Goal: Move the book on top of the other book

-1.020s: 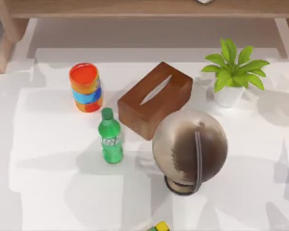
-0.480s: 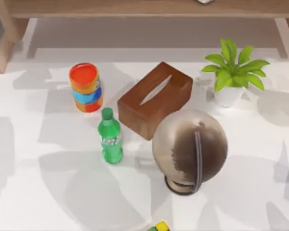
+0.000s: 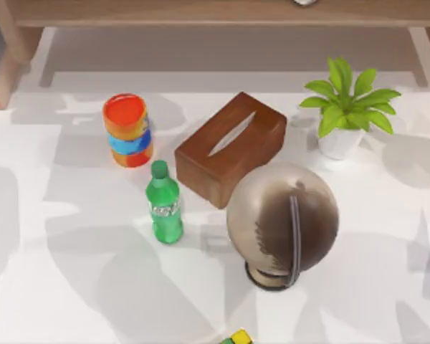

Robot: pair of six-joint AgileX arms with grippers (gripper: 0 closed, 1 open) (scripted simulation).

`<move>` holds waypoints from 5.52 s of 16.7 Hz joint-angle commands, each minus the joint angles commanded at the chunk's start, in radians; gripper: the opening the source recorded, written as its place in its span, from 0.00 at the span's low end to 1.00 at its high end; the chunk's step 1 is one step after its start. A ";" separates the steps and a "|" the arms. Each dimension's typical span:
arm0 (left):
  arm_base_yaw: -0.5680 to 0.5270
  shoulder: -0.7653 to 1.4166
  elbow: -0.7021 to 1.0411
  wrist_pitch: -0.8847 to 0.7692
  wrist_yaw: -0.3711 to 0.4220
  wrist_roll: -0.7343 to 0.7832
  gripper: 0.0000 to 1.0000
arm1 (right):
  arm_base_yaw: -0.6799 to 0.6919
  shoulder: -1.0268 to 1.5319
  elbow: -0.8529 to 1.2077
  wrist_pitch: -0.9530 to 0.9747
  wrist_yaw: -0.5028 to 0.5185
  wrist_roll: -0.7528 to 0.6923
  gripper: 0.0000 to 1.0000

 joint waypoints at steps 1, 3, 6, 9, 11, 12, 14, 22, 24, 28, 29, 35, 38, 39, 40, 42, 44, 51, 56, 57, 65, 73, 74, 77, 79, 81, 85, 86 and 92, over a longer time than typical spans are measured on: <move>-0.001 0.000 0.003 -0.003 -0.001 0.000 1.00 | 0.000 0.000 0.000 0.000 0.000 0.000 1.00; -0.008 0.002 0.030 -0.024 -0.012 -0.001 1.00 | 0.000 0.000 0.000 0.000 0.000 0.000 1.00; -0.010 0.029 0.096 -0.058 -0.023 -0.001 1.00 | 0.000 0.000 0.000 0.000 0.000 0.000 1.00; -0.012 0.081 0.142 -0.057 -0.022 -0.001 1.00 | 0.000 0.000 0.000 0.000 0.000 0.000 1.00; -0.017 0.103 0.154 -0.046 -0.020 -0.001 1.00 | 0.000 0.000 0.000 0.000 0.000 0.000 1.00; -0.017 0.104 0.154 -0.045 -0.020 -0.001 1.00 | 0.000 0.000 0.000 0.000 0.000 0.000 1.00; -0.017 0.104 0.154 -0.045 -0.020 -0.001 1.00 | 0.000 0.000 0.000 0.000 0.000 0.000 1.00; -0.017 0.104 0.154 -0.045 -0.020 -0.001 0.47 | 0.000 0.000 0.000 0.000 0.000 0.000 1.00; -0.017 0.104 0.154 -0.045 -0.020 -0.001 0.32 | 0.000 0.000 0.000 0.000 0.000 0.000 1.00; -0.017 0.104 0.154 -0.045 -0.020 -0.001 0.02 | 0.000 0.000 0.000 0.000 0.000 0.000 1.00; -0.017 0.104 0.154 -0.045 -0.020 -0.001 0.00 | 0.000 0.000 0.000 0.000 0.000 0.000 1.00; -0.017 0.104 0.154 -0.045 -0.020 -0.001 0.00 | 0.000 0.000 0.000 0.000 0.000 0.000 1.00; -0.012 0.099 0.153 -0.045 -0.022 0.002 0.00 | 0.000 0.000 0.000 0.000 0.000 0.000 1.00; -0.007 0.089 0.149 -0.046 -0.023 0.005 0.00 | 0.000 0.000 0.000 0.000 0.000 0.000 1.00; -0.004 0.077 0.145 -0.049 -0.021 0.007 0.00 | 0.000 0.000 0.000 0.000 0.000 0.000 1.00; -0.003 0.058 0.132 -0.060 -0.016 0.006 0.00 | 0.000 0.000 0.000 0.000 0.000 0.000 1.00; -0.008 0.056 0.126 -0.064 -0.014 0.001 0.00 | 0.000 0.000 0.000 0.000 0.000 0.000 1.00; -0.003 0.024 0.114 -0.069 0.001 0.062 0.00 | 0.000 0.000 0.000 0.000 0.000 0.000 1.00; 0.056 -0.103 0.049 -0.096 0.060 0.345 0.00 | 0.000 0.000 0.000 0.000 0.000 0.000 1.00; 0.077 -0.131 0.028 -0.104 0.076 0.421 0.00 | 0.000 0.000 0.000 0.000 0.000 0.000 1.00; 0.304 -0.304 -0.205 -0.178 0.203 1.133 0.00 | 0.000 0.000 0.000 0.000 0.000 0.000 1.00; 0.459 -0.279 -0.481 -0.246 0.300 1.790 0.00 | 0.000 0.000 0.000 0.000 0.000 0.000 1.00; 0.465 -0.266 -0.511 -0.253 0.309 1.852 0.00 | 0.000 0.000 0.000 0.000 0.000 0.000 1.00; 0.473 -0.228 -0.584 -0.269 0.330 1.996 0.00 | 0.000 0.000 0.000 0.000 0.000 0.000 1.00; 0.472 -0.210 -0.613 -0.275 0.338 2.051 0.00 | 0.000 0.000 0.000 0.000 0.000 0.000 1.00; 0.470 -0.204 -0.622 -0.276 0.341 2.067 0.00 | 0.000 0.000 0.000 0.000 0.000 0.000 1.00; 0.468 -0.207 -0.620 -0.276 0.340 2.067 0.00 | 0.000 0.000 0.000 0.000 0.000 0.000 1.00; 0.467 -0.205 -0.620 -0.275 0.339 2.066 0.00 | 0.000 0.000 0.000 0.000 0.000 0.000 1.00; 0.459 -0.187 -0.613 -0.263 0.333 2.058 0.00 | 0.000 0.000 0.000 0.000 0.000 0.000 1.00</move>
